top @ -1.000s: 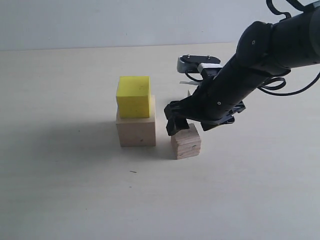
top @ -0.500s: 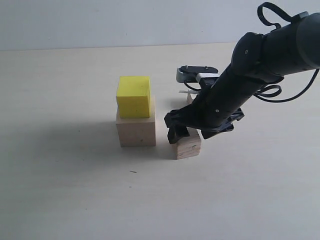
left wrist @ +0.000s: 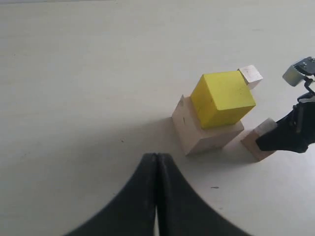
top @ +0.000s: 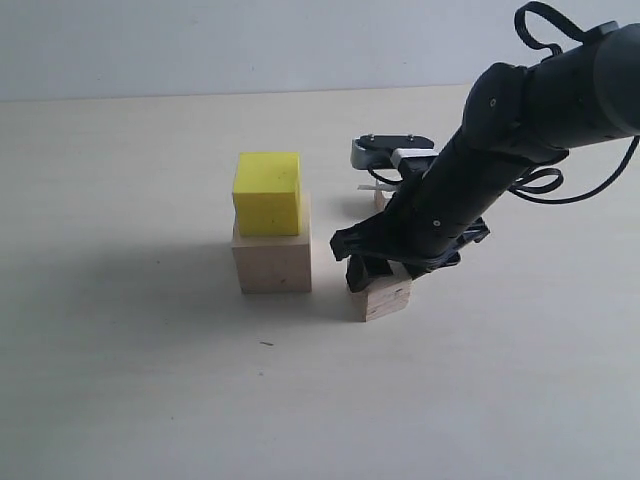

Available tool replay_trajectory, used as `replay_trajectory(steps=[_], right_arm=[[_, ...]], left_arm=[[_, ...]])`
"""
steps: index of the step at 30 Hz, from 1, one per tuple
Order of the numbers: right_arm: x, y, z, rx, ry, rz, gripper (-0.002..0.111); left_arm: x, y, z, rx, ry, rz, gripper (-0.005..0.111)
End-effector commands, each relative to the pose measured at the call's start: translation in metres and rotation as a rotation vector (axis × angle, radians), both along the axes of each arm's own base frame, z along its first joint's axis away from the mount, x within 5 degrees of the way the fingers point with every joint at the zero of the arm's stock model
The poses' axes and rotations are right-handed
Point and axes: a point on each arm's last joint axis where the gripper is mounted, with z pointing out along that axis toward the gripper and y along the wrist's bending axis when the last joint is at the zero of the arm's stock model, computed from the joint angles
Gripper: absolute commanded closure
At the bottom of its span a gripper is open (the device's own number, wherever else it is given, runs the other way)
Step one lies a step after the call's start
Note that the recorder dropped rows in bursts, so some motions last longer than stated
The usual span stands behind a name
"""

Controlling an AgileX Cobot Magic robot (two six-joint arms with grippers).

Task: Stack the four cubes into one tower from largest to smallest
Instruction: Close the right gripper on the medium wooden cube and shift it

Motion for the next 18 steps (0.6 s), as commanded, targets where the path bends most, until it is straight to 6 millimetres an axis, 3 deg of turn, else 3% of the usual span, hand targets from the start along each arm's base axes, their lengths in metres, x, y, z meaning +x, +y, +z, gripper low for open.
replay_trajectory(steps=[1,13,18], right_arm=[[-0.0015,-0.0082,-0.0028,-0.086,0.004,0.039,0.106],[0.0002,-0.0165,0.0036,-0.167,-0.035,0.025,0.107],[-0.0028,-0.0174,0.0032,-0.179,-0.008,0.051,0.089]], left_arm=[[0.0007,-0.0013,-0.0008,-0.005,-0.003,-0.005,0.107],[0.0003,-0.0013,-0.0012,-0.003,0.003,-0.007,0.107],[-0.0001,-0.0013,-0.0016,-0.001,0.01,-0.008,0.107]])
